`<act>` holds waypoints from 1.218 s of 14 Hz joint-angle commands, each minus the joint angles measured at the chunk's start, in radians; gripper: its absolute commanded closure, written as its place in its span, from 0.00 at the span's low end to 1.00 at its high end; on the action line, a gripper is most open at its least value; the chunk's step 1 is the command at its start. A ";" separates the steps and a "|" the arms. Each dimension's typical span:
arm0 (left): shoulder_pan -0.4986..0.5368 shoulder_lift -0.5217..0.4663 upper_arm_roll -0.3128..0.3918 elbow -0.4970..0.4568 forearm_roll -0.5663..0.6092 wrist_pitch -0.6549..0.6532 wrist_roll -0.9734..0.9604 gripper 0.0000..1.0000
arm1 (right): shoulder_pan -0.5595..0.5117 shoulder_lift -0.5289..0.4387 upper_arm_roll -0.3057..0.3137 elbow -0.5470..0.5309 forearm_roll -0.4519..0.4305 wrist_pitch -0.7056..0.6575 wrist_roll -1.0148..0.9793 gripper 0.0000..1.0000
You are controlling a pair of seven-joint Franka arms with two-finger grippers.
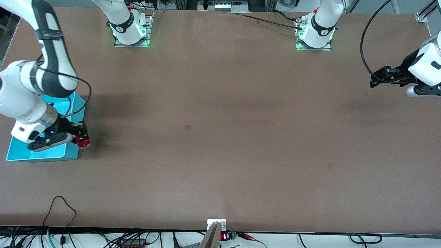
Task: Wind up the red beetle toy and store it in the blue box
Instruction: 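Carry the red car into the cyan box with the right gripper, then open the right gripper to release the car in the box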
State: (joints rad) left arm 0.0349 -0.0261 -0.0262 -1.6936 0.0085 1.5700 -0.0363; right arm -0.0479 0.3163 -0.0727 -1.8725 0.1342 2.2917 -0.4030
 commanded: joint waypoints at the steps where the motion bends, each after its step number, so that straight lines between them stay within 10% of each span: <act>1: 0.008 0.002 -0.009 0.022 -0.001 -0.021 0.009 0.00 | -0.099 -0.008 0.013 0.001 0.065 -0.041 0.065 0.80; 17: 0.006 0.003 -0.015 0.026 -0.001 -0.021 0.009 0.00 | -0.316 0.145 0.019 0.001 -0.024 0.031 0.019 0.81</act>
State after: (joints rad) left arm 0.0349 -0.0261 -0.0347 -1.6926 0.0085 1.5699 -0.0362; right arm -0.3440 0.4477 -0.0741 -1.8771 0.1279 2.2993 -0.3710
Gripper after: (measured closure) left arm 0.000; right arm 0.551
